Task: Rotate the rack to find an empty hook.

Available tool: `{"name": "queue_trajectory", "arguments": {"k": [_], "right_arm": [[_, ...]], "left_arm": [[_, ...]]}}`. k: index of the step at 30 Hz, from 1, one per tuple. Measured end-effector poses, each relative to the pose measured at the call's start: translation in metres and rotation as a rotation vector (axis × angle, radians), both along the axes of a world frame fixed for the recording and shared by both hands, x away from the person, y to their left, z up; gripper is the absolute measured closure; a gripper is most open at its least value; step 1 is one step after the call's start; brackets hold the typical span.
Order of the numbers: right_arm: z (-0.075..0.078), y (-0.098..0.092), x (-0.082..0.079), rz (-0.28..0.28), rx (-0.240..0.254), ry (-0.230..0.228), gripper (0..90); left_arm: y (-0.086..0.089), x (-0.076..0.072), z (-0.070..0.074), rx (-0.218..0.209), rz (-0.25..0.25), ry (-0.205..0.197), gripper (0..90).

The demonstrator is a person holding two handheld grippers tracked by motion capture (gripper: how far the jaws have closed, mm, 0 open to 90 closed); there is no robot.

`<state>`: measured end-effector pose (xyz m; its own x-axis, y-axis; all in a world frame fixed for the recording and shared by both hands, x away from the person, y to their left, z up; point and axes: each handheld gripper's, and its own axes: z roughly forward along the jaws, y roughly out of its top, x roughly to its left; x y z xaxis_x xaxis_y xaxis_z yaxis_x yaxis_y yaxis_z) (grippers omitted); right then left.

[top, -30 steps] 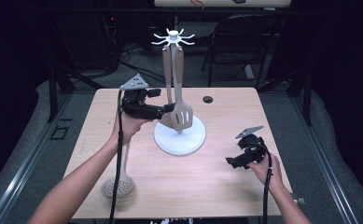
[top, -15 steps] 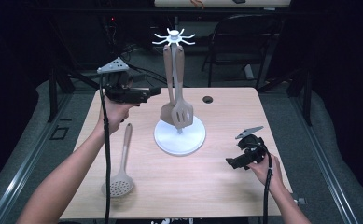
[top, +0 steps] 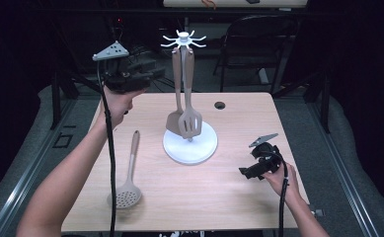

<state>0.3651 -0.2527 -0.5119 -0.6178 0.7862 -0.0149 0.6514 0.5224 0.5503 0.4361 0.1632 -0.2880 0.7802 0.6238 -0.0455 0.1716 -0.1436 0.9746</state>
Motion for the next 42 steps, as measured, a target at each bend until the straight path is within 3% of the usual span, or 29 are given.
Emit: {"name": "queue_trajectory", "arguments": {"k": [1, 2, 3, 4, 5, 8, 13, 17, 42], "right_arm": [[0.000, 0.000, 0.000, -0.004, -0.008, 0.003, 0.0], [0.000, 0.000, 0.000, -0.004, -0.008, 0.003, 0.0], [0.000, 0.001, 0.001, 0.000, -0.011, 0.000, 0.0], [0.000, 0.001, 0.001, 0.000, -0.011, 0.000, 0.0], [0.000, 0.001, 0.001, 0.005, -0.006, 0.002, 0.0], [-0.001, 0.002, 0.001, 0.005, -0.010, 0.001, 0.0], [0.001, 0.002, -0.001, 0.010, -0.021, -0.025, 1.0], [0.001, 0.002, 0.000, 0.019, -0.026, -0.009, 0.6], [0.001, 0.000, 0.000, 0.011, -0.030, -0.023, 0.5]], "left_arm": [[0.000, 0.000, 0.003, -0.006, 0.006, -0.011, 67.9], [0.000, 0.001, 0.005, -0.009, 0.009, -0.018, 67.9], [0.000, 0.001, 0.009, -0.009, 0.009, -0.028, 76.0], [0.000, 0.002, 0.011, -0.014, 0.010, -0.032, 76.0], [-0.001, 0.002, 0.013, -0.019, 0.009, -0.037, 83.3], [-0.002, 0.003, 0.020, -0.023, 0.005, -0.052, 90.0], [-0.008, 0.006, 0.028, -0.011, -0.005, -0.071, 90.0], [-0.011, 0.008, 0.031, 0.007, 0.000, -0.080, 90.0], [-0.020, 0.029, 0.032, 0.053, 0.062, -0.070, 90.0]]}}
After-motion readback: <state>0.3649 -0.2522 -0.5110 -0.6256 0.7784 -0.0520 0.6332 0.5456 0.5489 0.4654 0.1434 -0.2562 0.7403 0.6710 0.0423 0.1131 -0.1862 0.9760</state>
